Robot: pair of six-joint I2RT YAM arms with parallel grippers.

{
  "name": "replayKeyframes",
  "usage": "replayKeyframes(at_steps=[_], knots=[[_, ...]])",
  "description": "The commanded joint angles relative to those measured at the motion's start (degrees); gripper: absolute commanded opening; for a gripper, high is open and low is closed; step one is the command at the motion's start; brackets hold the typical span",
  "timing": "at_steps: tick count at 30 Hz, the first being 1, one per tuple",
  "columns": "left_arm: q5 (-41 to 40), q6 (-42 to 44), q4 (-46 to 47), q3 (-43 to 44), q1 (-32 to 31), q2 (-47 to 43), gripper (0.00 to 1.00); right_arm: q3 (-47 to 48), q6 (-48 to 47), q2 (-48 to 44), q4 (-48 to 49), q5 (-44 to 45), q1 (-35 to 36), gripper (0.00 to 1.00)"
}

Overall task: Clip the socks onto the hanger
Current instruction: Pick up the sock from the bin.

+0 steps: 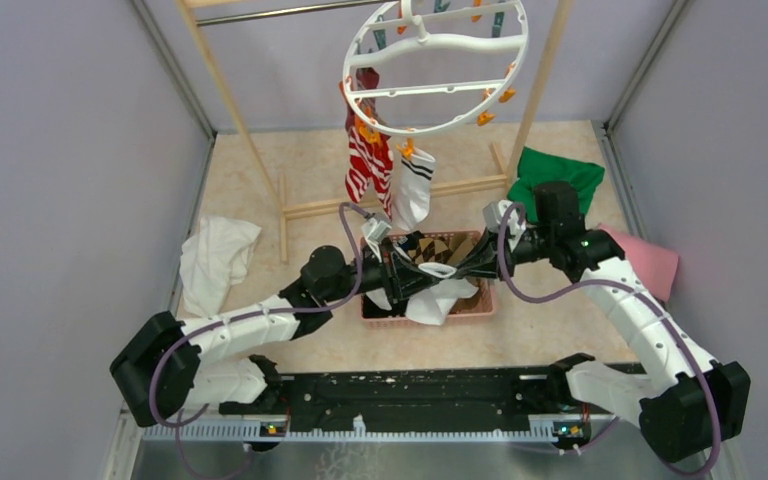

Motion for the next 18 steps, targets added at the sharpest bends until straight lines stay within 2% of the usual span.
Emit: replayKeyframes(at_steps=[1,10,15,18], knots=[[-1.85,3.36,1.85,-1.39,1.96,-4.82,0.31,1.08,6.04,-1.2,3.58,-4.47,-2.72,0.0],[-7.6,16.03,-9.05,-3.33,3.07,-20.59,0.96,1.09,15.22,-3.56,8.46,-7.78,-12.72,0.0],[-9.63,21.19,-18.73,3.57,3.98,-24.11,0.99,-3.46,28.9,-5.57,22.2,-7.71,-19.78,0.0],[-10.81,23.85,-25.11,11.86,4.47,-21.86,0.99,-5.14,31.03,-5.75,24.19,-7.38,-22.14,0.0]])
